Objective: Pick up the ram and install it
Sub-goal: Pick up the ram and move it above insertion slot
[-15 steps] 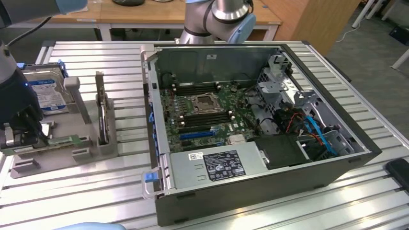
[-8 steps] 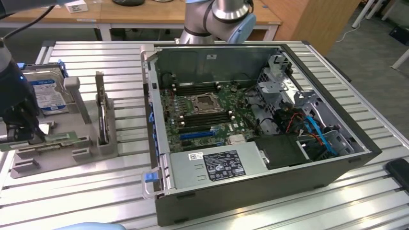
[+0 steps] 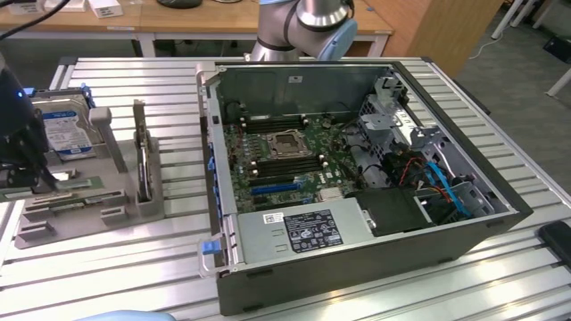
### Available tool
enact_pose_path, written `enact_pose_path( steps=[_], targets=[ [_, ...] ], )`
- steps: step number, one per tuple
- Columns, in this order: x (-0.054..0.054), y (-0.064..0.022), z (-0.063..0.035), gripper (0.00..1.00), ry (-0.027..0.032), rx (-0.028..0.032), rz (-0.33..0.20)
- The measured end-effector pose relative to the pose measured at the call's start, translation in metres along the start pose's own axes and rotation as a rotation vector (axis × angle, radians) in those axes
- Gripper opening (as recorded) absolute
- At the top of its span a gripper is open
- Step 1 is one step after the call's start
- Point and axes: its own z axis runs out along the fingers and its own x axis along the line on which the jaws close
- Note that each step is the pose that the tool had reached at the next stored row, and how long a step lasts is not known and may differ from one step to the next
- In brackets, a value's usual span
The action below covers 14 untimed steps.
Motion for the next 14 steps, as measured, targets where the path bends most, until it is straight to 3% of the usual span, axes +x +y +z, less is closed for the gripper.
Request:
enact_pose_path(
  steps=[14],
  targets=[
    [0.0, 0.0004, -0.0323, 0.13, -0.0006, -0.0137, 0.043]
  ],
)
